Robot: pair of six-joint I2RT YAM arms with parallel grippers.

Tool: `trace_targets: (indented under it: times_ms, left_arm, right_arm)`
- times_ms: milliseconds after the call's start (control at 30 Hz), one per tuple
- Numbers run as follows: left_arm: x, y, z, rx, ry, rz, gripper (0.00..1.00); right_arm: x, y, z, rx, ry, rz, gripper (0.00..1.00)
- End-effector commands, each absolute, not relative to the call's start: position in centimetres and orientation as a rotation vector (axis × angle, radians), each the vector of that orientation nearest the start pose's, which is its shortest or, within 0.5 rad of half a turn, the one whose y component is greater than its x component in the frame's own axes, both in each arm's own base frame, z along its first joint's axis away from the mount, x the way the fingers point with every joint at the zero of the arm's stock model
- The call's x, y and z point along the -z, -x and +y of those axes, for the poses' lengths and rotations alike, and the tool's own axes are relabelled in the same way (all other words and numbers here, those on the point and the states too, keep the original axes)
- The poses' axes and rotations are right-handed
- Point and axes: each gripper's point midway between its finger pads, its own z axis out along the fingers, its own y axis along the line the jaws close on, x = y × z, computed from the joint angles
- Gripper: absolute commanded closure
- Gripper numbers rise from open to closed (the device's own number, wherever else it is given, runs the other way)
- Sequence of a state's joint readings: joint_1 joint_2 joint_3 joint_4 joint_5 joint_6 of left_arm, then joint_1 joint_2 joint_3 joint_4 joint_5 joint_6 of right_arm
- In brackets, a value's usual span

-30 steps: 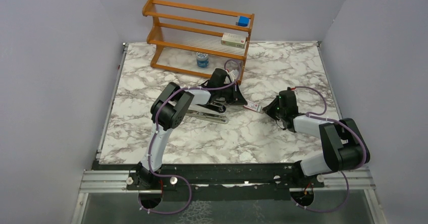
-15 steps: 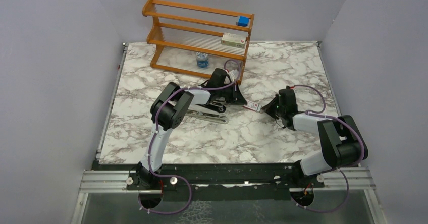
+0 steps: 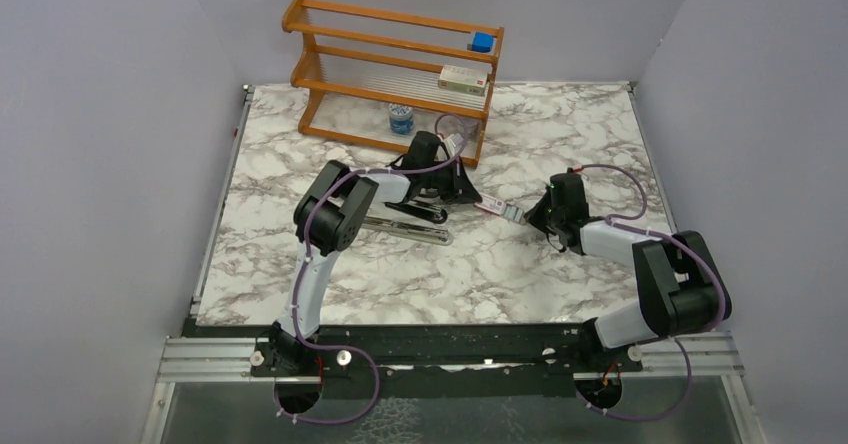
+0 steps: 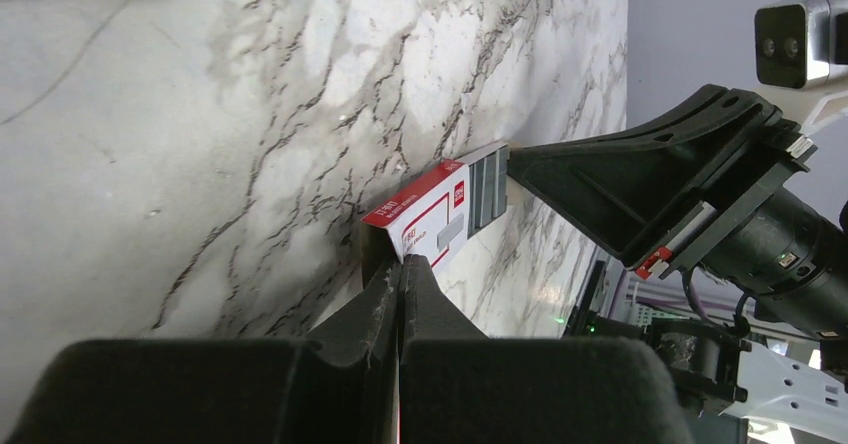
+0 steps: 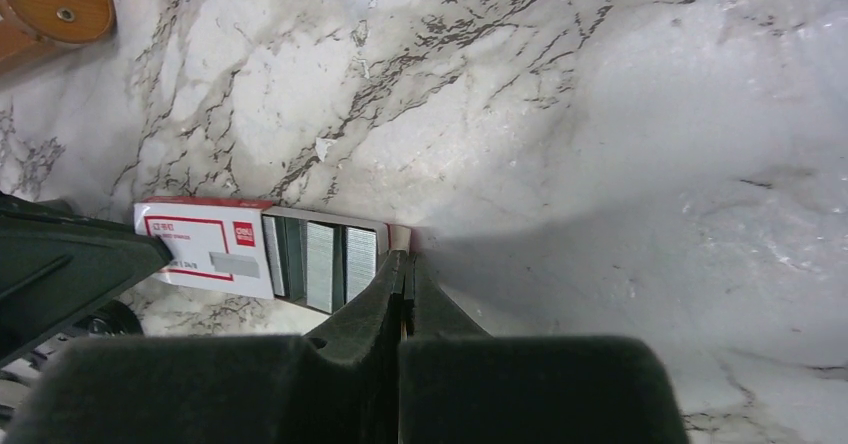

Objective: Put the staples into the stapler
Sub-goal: Open the staple box at the center of the board.

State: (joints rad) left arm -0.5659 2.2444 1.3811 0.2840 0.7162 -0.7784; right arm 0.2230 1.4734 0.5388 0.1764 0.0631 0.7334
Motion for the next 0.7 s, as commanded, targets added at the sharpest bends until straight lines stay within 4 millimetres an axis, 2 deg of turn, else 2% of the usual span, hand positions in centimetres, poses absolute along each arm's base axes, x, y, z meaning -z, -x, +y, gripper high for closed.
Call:
trace_targets:
  times_ms: [0, 367, 533, 667]
  left_arm:
    - [-4.8, -38.4, -38.7, 1.452, -0.246, 2.384, 1.0]
    - [-4.1, -40.3, -36.8, 1.376, -0.221, 2.41, 1.0]
    - [-4.2, -40.6, -37.3, 1.39, -0.2, 2.4, 1.0]
    - [-4.5, -40.2, -38.5, 1.428, -0.195, 2.385, 1.0]
  right_arm:
    - [-1.9, -33.1, 7.1, -0.241, -0.617, 2.292, 0.99]
    - [-2.9, -32.9, 6.4, -0.194, -0.56, 2.289, 0.99]
    - [-4.0, -33.4, 8.4, -0.312, -0.404, 2.294, 0.99]
    - [-3.8, -33.5, 10.0, -0.393, -0.292, 2.345, 0.99]
